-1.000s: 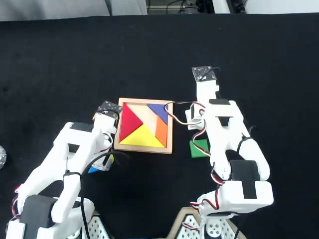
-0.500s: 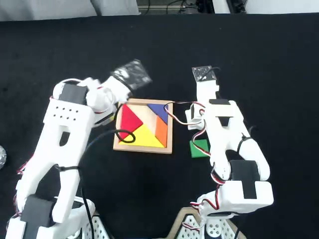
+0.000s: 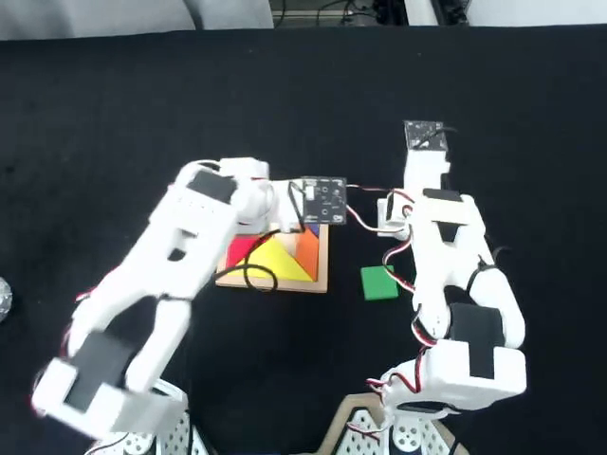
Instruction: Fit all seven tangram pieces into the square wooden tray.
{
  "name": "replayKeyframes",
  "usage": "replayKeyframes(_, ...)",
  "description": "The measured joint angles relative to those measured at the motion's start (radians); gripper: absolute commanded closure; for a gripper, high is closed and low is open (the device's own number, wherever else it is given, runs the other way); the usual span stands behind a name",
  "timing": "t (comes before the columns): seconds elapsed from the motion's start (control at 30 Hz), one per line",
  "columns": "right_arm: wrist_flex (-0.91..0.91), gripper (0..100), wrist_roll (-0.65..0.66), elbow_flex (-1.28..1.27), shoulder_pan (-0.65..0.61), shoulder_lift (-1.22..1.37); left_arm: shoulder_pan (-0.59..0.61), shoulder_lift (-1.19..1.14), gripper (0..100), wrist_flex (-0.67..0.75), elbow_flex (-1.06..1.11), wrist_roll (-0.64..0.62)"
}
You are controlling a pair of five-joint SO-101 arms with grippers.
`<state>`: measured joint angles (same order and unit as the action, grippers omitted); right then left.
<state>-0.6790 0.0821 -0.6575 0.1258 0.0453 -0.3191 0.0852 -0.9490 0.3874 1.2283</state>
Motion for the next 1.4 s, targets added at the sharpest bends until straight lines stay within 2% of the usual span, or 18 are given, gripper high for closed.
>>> replayKeyframes(0.3, 0.002, 98.7, -0.003, 0.0, -0.002, 0.002, -0.017, -0.288, 94, -0.049, -0.229, 0.058)
replayKeyframes(0.63, 0.014, 98.7, -0.005, 0.0, -0.002, 0.002, -0.009, -0.341, 93, -0.051, -0.261, 0.069)
replayKeyframes(0.7, 0.014, 98.7, -0.005, 0.0, -0.002, 0.002, -0.003, -0.342, 89, -0.035, -0.261, 0.069)
replayKeyframes(0.83, 0.014, 98.7, -0.005, 0.0, -0.002, 0.002, 0.023, -0.342, 74, 0.015, -0.261, 0.02)
replayKeyframes(0.9, 0.015, 98.7, -0.005, 0.0, -0.002, 0.002, 0.034, -0.342, 69, 0.025, -0.261, -0.005)
replayKeyframes(1.07, 0.015, 98.7, -0.005, 0.0, -0.002, 0.002, 0.041, -0.342, 73, 0.028, -0.261, -0.003)
replayKeyframes(1.4, 0.015, 98.7, -0.005, 0.0, -0.002, 0.002, 0.051, -0.342, 73, 0.032, -0.261, -0.003)
